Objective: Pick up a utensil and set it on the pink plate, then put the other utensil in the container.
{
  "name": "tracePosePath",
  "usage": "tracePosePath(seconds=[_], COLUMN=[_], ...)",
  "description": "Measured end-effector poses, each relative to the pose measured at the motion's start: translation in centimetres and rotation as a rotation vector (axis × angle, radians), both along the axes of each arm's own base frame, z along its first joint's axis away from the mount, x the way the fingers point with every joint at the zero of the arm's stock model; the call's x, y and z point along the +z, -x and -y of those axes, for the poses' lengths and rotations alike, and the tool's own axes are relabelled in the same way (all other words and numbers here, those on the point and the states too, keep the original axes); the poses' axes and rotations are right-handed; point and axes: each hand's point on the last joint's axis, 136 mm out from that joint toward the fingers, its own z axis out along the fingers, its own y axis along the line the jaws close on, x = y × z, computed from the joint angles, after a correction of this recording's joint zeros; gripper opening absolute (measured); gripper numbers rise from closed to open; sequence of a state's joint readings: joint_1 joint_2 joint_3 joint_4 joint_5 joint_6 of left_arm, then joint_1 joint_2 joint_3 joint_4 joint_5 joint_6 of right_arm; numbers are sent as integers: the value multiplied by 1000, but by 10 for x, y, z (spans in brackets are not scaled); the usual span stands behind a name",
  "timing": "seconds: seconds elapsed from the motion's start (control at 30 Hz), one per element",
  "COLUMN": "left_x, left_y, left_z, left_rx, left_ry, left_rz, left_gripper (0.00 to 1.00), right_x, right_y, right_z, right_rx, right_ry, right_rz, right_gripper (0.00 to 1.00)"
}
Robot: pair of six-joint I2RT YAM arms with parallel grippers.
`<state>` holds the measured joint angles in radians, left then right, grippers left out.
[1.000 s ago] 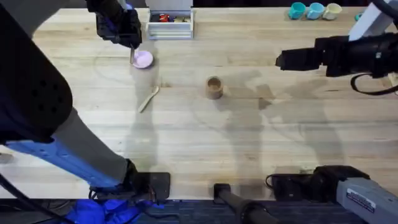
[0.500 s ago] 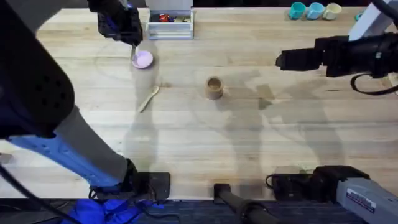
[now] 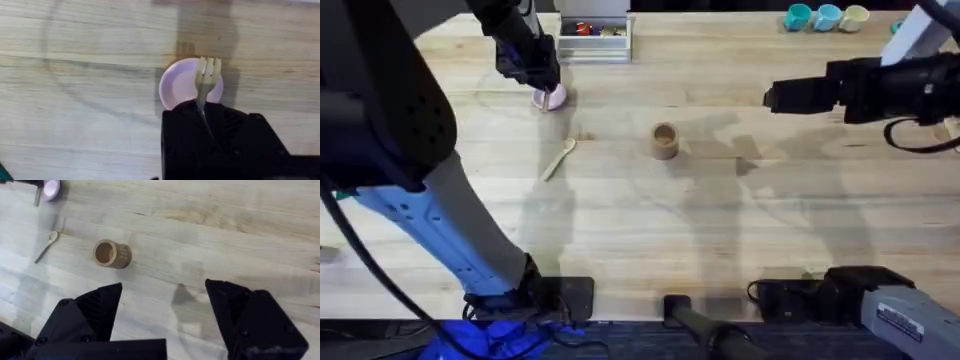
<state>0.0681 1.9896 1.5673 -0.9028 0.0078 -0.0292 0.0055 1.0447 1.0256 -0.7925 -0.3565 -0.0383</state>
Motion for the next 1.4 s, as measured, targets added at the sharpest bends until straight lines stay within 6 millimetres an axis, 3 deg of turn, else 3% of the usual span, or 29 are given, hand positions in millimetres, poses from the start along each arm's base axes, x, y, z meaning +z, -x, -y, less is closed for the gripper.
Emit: tracePosePath(seconds=[0.2,0.53,0.63,0.87,1.07,1.4], left_x=[-10,-10,-10,-10,-9,-8], left_y=[1,-2,-3,-3,-5,4], left_z=[0,-2,-2,-2,-2,-1], left_rx=[0,3,2,0,1,0], left_ry=[2,0,0,-1,-1,1], left_rz=[-24,-11,-9,-8,-1,-37], left_gripper=[40,43,178,254,514,561], right_x=[0,0,0,0,0,0], right_y=[0,0,0,0,0,0], right_z=[0,0,0,0,0,0], right_rx=[0,0,0,0,0,0], right_ry=[0,0,0,0,0,0], right_rz=[0,0,0,0,0,0], right_gripper=[997,997,997,997,996,996])
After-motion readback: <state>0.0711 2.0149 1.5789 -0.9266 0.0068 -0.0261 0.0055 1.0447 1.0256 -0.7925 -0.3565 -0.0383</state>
